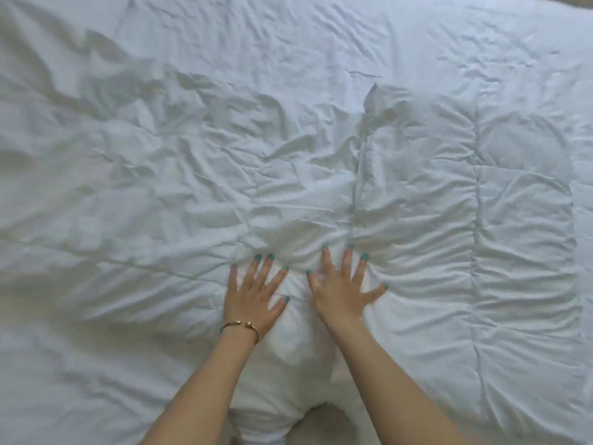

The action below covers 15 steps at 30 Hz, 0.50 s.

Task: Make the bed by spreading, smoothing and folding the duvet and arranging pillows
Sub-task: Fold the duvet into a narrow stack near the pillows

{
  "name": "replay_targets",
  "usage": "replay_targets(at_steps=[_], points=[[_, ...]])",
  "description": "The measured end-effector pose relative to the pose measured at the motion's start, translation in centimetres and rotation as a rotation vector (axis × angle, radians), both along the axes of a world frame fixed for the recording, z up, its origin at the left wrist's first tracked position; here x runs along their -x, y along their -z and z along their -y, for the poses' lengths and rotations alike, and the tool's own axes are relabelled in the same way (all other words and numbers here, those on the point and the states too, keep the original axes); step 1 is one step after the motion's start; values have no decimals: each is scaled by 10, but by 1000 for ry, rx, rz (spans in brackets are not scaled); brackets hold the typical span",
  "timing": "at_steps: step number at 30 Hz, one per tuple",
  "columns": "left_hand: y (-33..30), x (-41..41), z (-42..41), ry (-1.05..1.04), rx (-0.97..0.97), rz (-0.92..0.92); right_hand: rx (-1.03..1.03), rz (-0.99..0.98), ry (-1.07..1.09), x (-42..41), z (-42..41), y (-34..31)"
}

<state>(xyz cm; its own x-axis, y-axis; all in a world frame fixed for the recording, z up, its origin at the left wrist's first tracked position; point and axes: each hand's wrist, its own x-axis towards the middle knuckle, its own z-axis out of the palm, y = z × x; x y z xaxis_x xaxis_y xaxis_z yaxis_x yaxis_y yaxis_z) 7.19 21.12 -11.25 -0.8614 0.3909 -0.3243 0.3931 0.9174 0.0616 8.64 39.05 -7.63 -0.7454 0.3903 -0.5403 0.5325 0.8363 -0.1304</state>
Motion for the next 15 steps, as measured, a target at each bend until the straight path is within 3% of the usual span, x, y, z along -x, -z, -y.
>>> replay_targets(at_steps=[5,9,12,15], points=[[-1,40,69,-197,110,-46,128,55,-231,47,60,5],[-6,74,154,-245,113,-22,164,140,-202,69,131,4],[-12,123,227,-211,150,-18,189,65,-143,109,196,-3],[-25,179,307,-303,218,-6,201,13,-168,157,270,-9]])
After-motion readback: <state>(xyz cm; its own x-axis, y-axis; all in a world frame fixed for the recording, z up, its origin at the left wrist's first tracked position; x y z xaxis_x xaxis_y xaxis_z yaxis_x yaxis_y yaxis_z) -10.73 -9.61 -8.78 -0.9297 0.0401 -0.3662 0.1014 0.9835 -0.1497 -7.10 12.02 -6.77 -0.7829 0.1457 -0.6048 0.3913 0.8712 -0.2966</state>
